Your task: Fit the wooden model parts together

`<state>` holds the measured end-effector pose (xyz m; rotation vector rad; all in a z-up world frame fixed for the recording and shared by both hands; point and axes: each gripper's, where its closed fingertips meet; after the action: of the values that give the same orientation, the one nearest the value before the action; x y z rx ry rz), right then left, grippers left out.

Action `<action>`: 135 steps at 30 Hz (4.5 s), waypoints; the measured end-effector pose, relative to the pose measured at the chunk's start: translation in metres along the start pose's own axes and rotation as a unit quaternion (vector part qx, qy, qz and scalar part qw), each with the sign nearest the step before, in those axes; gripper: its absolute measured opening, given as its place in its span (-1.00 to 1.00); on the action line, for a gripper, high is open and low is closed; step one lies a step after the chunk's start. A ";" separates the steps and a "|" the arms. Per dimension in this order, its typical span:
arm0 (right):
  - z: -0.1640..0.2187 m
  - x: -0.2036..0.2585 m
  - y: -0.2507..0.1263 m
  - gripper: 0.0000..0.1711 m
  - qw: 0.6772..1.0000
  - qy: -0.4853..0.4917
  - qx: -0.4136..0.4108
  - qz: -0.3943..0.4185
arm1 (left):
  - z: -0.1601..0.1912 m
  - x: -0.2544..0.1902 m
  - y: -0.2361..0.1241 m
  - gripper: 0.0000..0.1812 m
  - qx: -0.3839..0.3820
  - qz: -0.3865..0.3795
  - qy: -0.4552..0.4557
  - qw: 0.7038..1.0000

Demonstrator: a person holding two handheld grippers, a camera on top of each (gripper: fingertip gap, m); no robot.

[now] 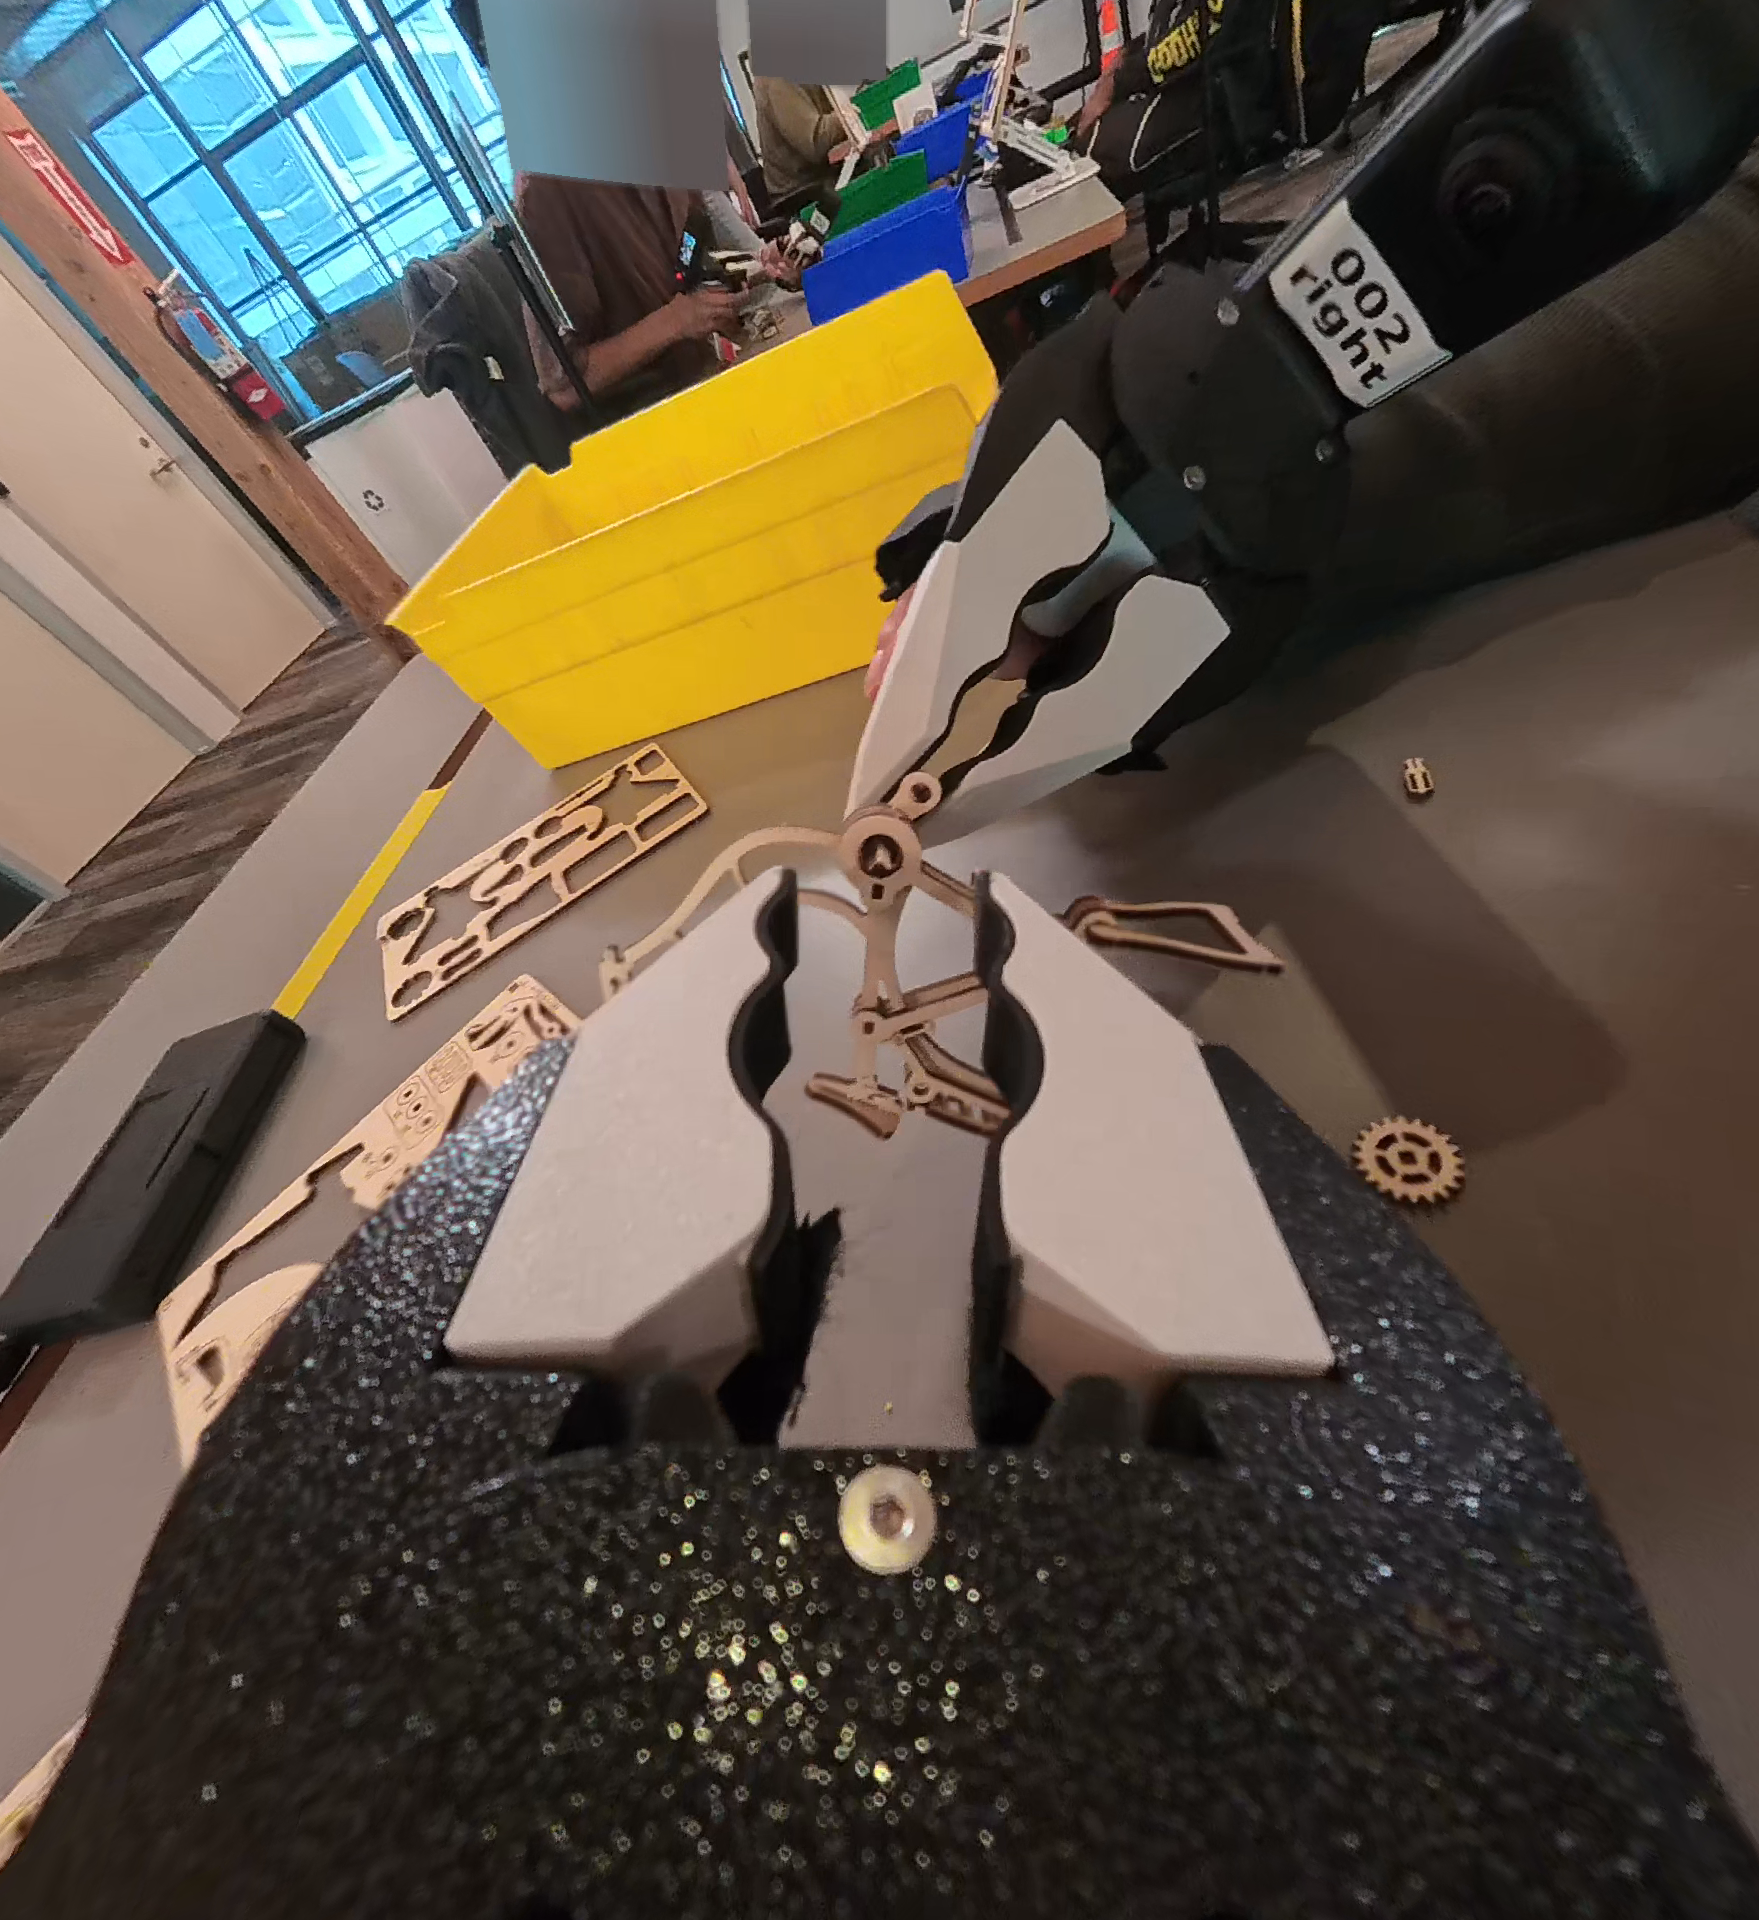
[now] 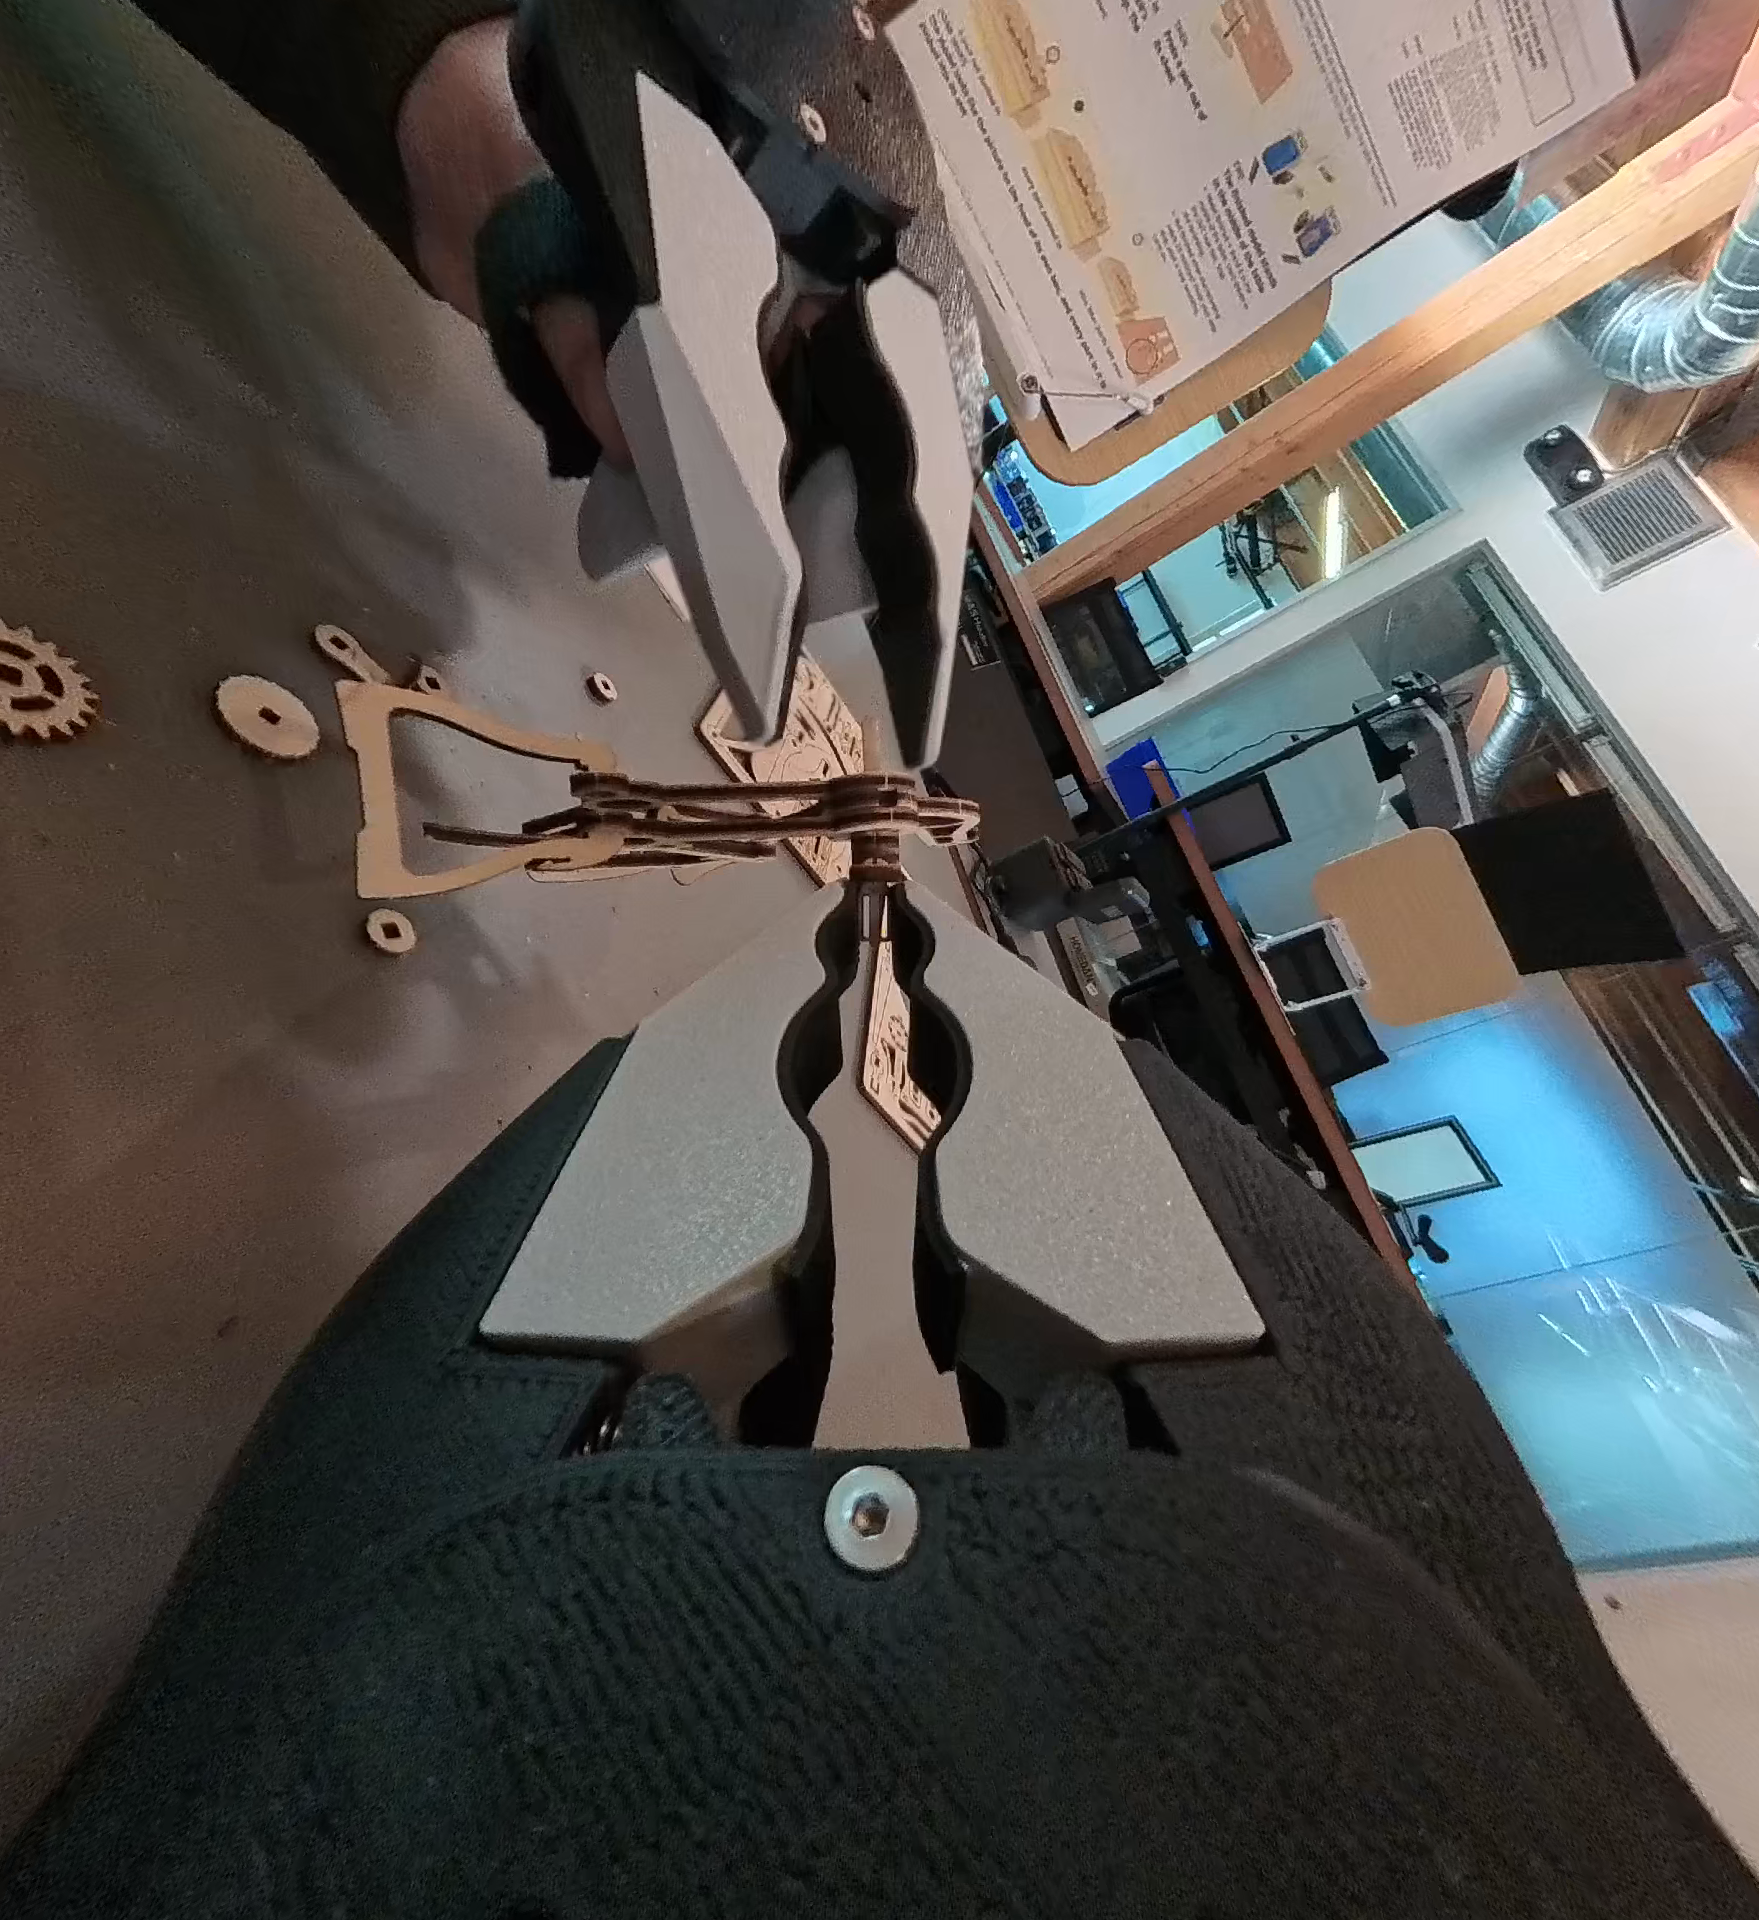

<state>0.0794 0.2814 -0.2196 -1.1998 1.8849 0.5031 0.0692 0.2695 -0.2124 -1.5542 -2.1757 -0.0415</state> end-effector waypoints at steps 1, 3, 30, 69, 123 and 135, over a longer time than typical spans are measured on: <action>0.001 0.000 0.000 -0.95 1.000 0.001 0.001 0.001 | -0.001 0.003 -0.004 -0.66 0.000 -0.004 -0.003 1.000; 0.002 -0.002 -0.002 -0.95 1.000 0.002 0.002 0.003 | -0.002 0.002 -0.013 -0.62 0.005 0.002 -0.019 1.000; 0.003 -0.010 -0.007 -0.97 1.000 0.009 0.009 0.017 | 0.016 -0.120 -0.040 -0.66 0.126 0.203 -0.093 0.967; 0.001 -0.012 -0.005 -0.97 0.999 0.031 0.002 0.032 | -0.025 -0.081 -0.043 -0.78 -0.121 0.049 -0.052 0.990; 0.009 -0.028 -0.012 -0.96 0.997 0.067 -0.007 0.049 | -0.023 -0.075 -0.042 -0.86 -0.120 0.034 -0.059 0.990; -0.015 -0.038 -0.024 -0.96 0.975 0.189 -0.110 0.030 | -0.023 -0.076 -0.042 -0.86 -0.120 0.034 -0.057 0.991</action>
<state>0.1015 0.2808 -0.1779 -1.4674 2.2374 0.5583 0.0588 0.1805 -0.2108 -1.8012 -2.2728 -0.2032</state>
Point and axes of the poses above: each gripper's, where its closed fingertips meet, y out along the fingers, z out of its underside, x = y × z across the jaws, and after that the axes turned 2 degrees about y, right-handed
